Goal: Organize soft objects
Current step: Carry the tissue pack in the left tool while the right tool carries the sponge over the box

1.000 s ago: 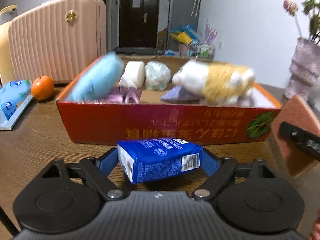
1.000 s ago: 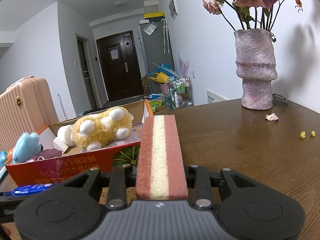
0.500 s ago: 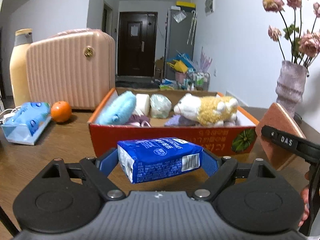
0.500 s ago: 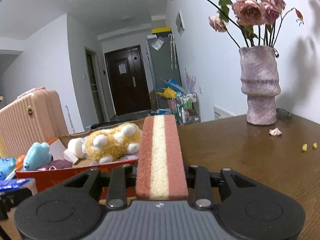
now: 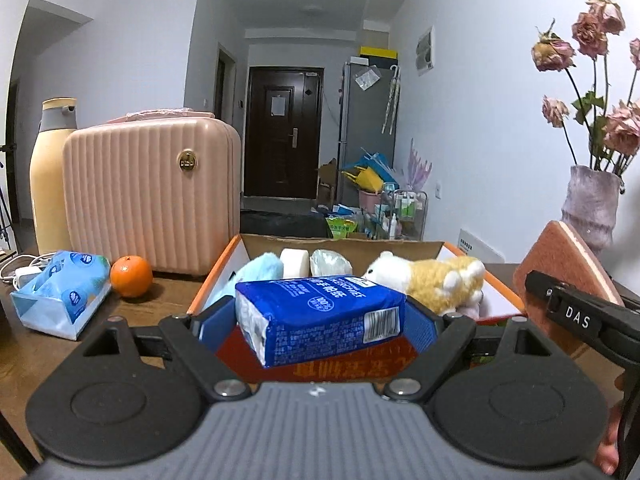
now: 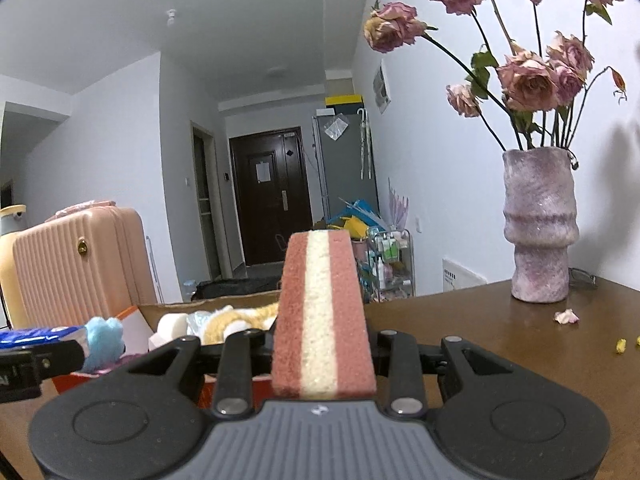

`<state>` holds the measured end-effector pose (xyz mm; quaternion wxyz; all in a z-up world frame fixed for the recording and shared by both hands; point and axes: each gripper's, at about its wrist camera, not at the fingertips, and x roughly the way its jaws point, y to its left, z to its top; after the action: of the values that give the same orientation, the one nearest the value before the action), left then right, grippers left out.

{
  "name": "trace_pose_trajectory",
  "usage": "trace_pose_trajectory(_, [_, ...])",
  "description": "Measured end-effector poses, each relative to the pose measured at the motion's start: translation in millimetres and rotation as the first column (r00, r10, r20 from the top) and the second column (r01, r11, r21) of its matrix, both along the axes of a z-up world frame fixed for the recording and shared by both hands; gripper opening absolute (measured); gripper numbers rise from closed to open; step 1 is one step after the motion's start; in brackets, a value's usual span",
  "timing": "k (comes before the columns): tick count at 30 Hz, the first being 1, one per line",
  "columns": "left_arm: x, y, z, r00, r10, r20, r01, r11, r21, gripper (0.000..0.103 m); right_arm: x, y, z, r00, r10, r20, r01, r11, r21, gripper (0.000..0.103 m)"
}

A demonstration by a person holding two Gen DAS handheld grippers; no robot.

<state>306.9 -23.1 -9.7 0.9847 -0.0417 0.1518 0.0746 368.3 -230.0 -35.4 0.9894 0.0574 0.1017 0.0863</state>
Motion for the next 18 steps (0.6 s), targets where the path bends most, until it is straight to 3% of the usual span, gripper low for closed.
trace_pose_trajectory(18, [56,2,4,0.997,0.022,0.069,-0.023,1.000,0.008,0.087,57,24,10,0.998,0.020,0.056,-0.023,0.999,0.041,0.031])
